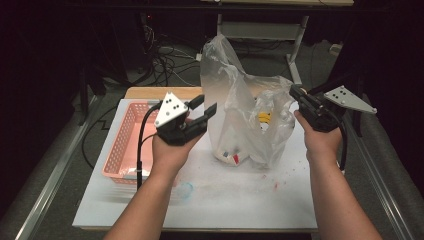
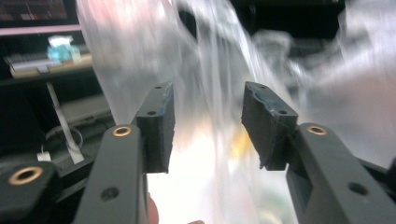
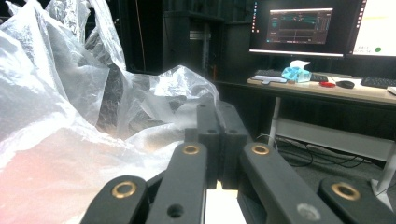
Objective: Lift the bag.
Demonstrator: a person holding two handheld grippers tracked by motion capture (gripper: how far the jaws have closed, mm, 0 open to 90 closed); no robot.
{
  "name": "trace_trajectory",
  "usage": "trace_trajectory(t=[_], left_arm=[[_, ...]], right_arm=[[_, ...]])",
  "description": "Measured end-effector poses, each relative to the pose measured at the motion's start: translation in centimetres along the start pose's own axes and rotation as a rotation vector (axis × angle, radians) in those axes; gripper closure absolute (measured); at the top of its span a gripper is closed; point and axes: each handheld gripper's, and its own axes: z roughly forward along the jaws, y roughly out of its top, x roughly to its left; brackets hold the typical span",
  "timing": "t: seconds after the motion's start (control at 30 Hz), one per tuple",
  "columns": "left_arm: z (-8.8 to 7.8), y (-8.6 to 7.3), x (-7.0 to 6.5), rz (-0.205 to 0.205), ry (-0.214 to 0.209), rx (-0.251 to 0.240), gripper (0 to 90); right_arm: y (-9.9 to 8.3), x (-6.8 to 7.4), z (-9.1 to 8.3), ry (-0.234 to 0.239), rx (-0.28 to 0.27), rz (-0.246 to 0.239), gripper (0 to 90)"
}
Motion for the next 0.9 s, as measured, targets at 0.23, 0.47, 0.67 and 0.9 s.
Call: trace_trajectory(t=[0.23,0.47,0.67,0.9], left_arm=[[1.0,-5.5,-2.0,-0.040,-0.056,0.137,41.5],[2.5,-9.8,-3.5,-0.060,-0.124,0.225,29.4],[2.7,-11.7,-4.5,-0.039,-0.148,0.259,16.1],[3.4,-13.2,-4.9,-0.044,-0.151,0.299,3.6]], right_arm=[[0.4,0.1,-0.6,0.010,-0.007,-0.005,83.6],[1.5,-0.1,-3.6,0.031,-0.048,-0.018,72.7],[0.7,-0.5,-5.4,0.055,-0.014,-0.027,62.9],[-3.7,-0.3,-5.6,0.083,0.091,-0.017,49.8]])
